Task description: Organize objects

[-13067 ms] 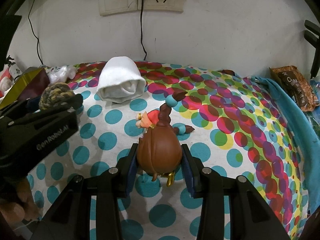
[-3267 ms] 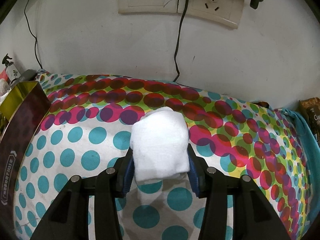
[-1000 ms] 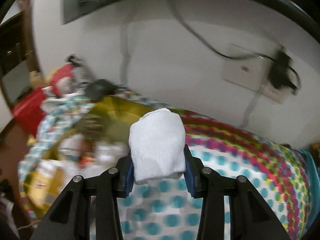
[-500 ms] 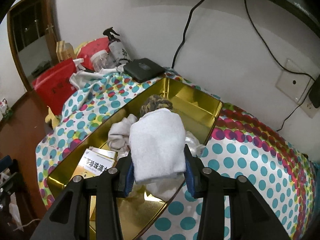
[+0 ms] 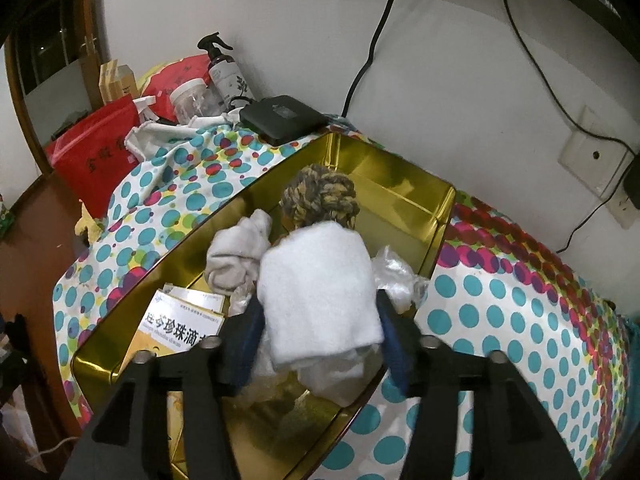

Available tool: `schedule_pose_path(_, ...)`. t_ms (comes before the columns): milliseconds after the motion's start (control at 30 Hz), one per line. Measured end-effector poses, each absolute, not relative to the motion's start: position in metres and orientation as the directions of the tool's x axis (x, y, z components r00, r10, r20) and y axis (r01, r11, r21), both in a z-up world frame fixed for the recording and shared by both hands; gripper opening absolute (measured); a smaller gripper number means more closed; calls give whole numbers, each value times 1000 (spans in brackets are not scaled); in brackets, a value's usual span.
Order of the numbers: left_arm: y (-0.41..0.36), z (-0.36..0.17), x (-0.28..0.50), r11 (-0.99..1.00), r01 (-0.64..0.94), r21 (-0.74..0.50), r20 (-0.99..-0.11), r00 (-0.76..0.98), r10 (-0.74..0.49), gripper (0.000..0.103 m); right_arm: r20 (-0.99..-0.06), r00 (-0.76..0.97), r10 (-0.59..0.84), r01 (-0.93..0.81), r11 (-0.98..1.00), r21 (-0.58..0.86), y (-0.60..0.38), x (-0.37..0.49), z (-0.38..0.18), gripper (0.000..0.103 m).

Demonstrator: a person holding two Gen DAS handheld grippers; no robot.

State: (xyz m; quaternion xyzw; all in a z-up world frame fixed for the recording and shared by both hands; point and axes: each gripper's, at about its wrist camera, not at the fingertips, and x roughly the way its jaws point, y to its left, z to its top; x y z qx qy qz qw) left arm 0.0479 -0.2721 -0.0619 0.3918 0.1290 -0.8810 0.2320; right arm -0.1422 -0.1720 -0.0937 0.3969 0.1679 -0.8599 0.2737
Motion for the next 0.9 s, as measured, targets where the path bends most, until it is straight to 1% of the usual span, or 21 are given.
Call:
schedule_pose_path(33, -272, -62, 48, -858, 512, -43, -751, -583, -310, 59, -768, -546, -335, 600, -796, -79, -172, -142, -92, 71)
schedule_pose_path(100, -272, -61, 47, -857, 514, -41, -753, -579, -311, 59, -755, -563, -335, 596, -798, -90, -172, -140, -87, 72)
schedule_pose_path(167, -272, -60, 47, -857, 514, -42, -753, -579, -311, 59, -749, -569, -338, 599, -795, -97, -173, -137, -83, 77)
schedule_pose_path(200, -271, -59, 47, -857, 514, -41, -753, -580, -312, 59, -746, -573, -340, 601, -793, -100, -172, -135, -79, 82)
schedule_pose_path(300, -269, -54, 48, -856, 516, -36, -747, -583, -320, 59, -730, -587, -350, 600, -793, -103, -168, -127, -69, 84)
schedule_pose_path(367, -266, -50, 50, -857, 515, -34, -744, -585, -322, 59, -713, -608, -350, 593, -797, -114, -163, -120, -60, 90)
schedule_pose_path(400, -264, -48, 51, -857, 514, -32, -743, -586, -324, 59, -706, -617, -349, 588, -800, -117, -161, -117, -56, 95)
schedule_pose_path(433, -262, -46, 52, -857, 515, -26, -744, -583, -327, 60, -693, -631, -350, 580, -805, -122, -157, -113, -50, 98)
schedule_pose_path(500, -258, -42, 53, -857, 514, -20, -745, -580, -331, 69, -669, -658, -344, 563, -816, -134, -148, -105, -39, 99)
schedule_pose_path(533, -255, -38, 55, -857, 514, -18, -739, -585, -335, 74, -660, -672, -336, 551, -822, -143, -144, -101, -34, 101)
schedule_pose_path(600, -249, -32, 58, -861, 508, -11, -729, -593, -341, 75, -643, -697, -318, 524, -837, -154, -132, -91, -25, 102)
schedule_pose_path(700, -239, -25, 60, -871, 492, -5, -728, -599, -333, 76, -642, -700, -311, 508, -849, -143, -115, -75, -16, 102)
schedule_pose_path(800, -227, -20, 62, -884, 468, -4, -731, -604, -317, 77, -650, -691, -316, 495, -862, -107, -92, -58, -10, 102)
schedule_pose_path(900, -214, -17, 64, -897, 442, -5, -732, -612, -298, 80, -652, -682, -331, 477, -877, -53, -63, -41, -5, 102)
